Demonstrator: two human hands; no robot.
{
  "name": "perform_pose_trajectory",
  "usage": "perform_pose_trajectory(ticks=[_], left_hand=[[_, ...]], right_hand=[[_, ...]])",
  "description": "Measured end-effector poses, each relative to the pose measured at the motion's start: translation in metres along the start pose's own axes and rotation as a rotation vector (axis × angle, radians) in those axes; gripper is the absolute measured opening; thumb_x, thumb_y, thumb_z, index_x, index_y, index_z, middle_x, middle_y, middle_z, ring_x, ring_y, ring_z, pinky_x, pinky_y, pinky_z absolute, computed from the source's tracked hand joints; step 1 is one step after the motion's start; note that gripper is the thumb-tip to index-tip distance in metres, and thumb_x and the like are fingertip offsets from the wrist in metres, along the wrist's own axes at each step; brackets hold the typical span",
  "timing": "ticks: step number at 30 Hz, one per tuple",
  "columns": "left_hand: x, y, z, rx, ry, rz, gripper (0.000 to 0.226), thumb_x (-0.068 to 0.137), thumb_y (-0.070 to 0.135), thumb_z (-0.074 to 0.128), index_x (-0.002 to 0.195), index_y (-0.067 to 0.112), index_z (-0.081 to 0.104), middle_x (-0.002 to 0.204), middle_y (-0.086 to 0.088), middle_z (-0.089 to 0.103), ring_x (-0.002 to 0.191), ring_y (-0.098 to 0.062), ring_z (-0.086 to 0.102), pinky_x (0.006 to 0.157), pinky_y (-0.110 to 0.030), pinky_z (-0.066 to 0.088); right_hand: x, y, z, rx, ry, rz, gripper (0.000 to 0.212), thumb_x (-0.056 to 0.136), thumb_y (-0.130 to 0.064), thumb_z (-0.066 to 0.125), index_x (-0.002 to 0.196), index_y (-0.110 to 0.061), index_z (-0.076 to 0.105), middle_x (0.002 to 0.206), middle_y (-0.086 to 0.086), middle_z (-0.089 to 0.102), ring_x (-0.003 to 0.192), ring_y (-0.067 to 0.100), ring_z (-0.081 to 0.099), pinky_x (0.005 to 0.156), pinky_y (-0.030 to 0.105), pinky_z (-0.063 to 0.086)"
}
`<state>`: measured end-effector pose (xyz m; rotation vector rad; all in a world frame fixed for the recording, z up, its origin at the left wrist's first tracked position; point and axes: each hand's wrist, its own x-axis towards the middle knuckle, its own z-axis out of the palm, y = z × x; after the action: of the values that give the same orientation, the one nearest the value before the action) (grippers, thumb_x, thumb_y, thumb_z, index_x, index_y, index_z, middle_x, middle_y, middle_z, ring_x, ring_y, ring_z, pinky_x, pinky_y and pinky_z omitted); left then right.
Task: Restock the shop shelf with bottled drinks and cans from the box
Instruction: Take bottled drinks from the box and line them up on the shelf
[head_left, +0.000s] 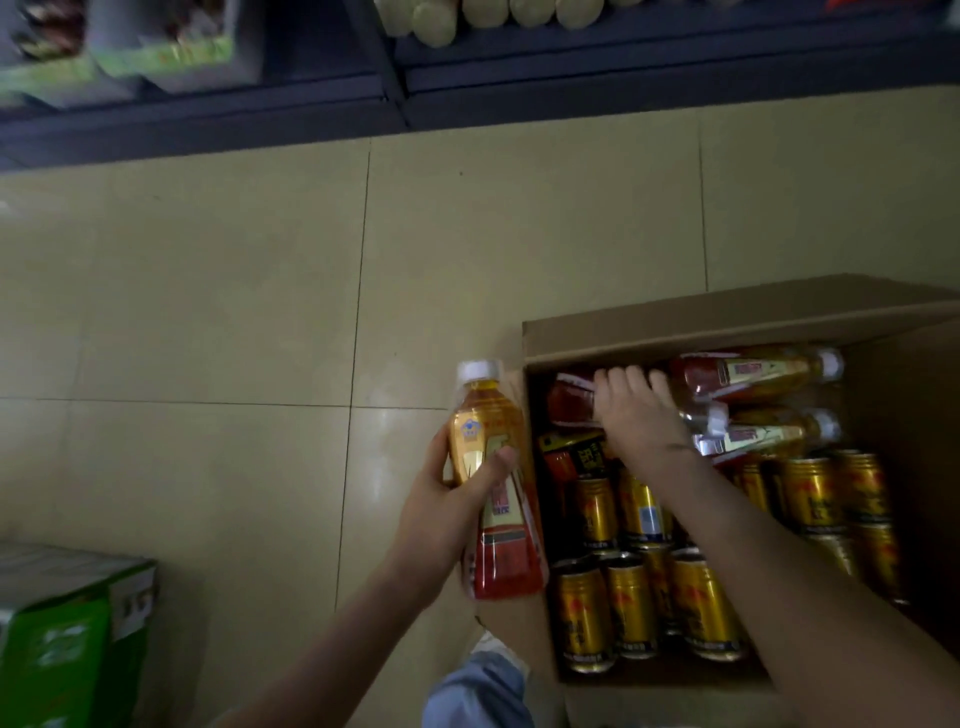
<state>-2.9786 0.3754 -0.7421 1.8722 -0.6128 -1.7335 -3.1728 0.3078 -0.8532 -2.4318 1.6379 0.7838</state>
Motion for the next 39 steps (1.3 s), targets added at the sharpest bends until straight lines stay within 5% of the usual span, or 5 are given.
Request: perform_pose_trajectory(ticks=[9, 16, 22, 35, 39], left_hand=[[-0.131, 0.113, -0.005, 0.086, -0.066, 0.004, 0.059, 0.072, 0.042, 0.071, 0.127, 0.033, 0.050, 0.096, 0.000, 0.074, 0.080, -0.020, 0.073, 0.066, -0.035, 0.058], [-0.273, 0.253, 0.016, 0.308, -0.381, 0.172, 0.045, 0.086, 0.031, 0.067, 0.125, 0.034, 0.046, 0.094, 0.004, 0.072, 0.076, -0.013, 0.073, 0.057, -0.021, 0.054], [-0.383, 0.324, 0.033, 0.451, -0.608, 0.349, 0.054, 0.081, 0.042, 0.070, 0.126, 0.039, 0.041, 0.106, -0.001, 0.070, 0.085, -0.016, 0.072, 0.075, -0.033, 0.058], [-0.683, 0.260, 0.077, 0.640, -1.037, 0.837, 0.078, 0.065, 0.052, 0.075, 0.135, 0.036, 0.045, 0.112, 0.006, 0.068, 0.086, -0.010, 0.071, 0.072, -0.029, 0.058], [-0.775, 0.213, 0.084, 0.607, -1.197, 0.877, 0.051, 0.073, 0.037, 0.079, 0.118, 0.041, 0.055, 0.107, 0.003, 0.072, 0.087, -0.015, 0.072, 0.077, -0.035, 0.058]], right_hand=[[-0.201, 0.069, -0.156, 0.227, -0.206, 0.042, 0.076, 0.090, -0.040, 0.052, 0.149, -0.011, 0.014, 0.142, 0.007, 0.027, 0.132, 0.023, 0.027, 0.105, 0.040, 0.032], [-0.380, 0.083, -0.340, 0.337, 0.114, 0.292, 0.091, 0.032, -0.044, 0.091, 0.111, -0.009, 0.063, 0.092, 0.008, 0.056, 0.073, 0.027, 0.064, 0.058, 0.040, 0.056], [-0.504, 0.071, -0.446, 0.199, 0.408, 0.418, 0.088, 0.041, -0.039, 0.090, 0.117, -0.007, 0.059, 0.094, 0.012, 0.060, 0.080, 0.031, 0.062, 0.072, 0.047, 0.054], [-0.853, -0.037, -0.525, -0.215, 0.644, 0.778, 0.076, 0.061, -0.035, 0.078, 0.125, -0.005, 0.047, 0.106, 0.014, 0.063, 0.087, 0.035, 0.062, 0.074, 0.047, 0.053], [-0.966, -0.083, -0.516, -0.343, 0.541, 0.926, 0.079, 0.062, -0.035, 0.077, 0.126, -0.003, 0.046, 0.108, 0.014, 0.061, 0.087, 0.035, 0.059, 0.072, 0.046, 0.048]])
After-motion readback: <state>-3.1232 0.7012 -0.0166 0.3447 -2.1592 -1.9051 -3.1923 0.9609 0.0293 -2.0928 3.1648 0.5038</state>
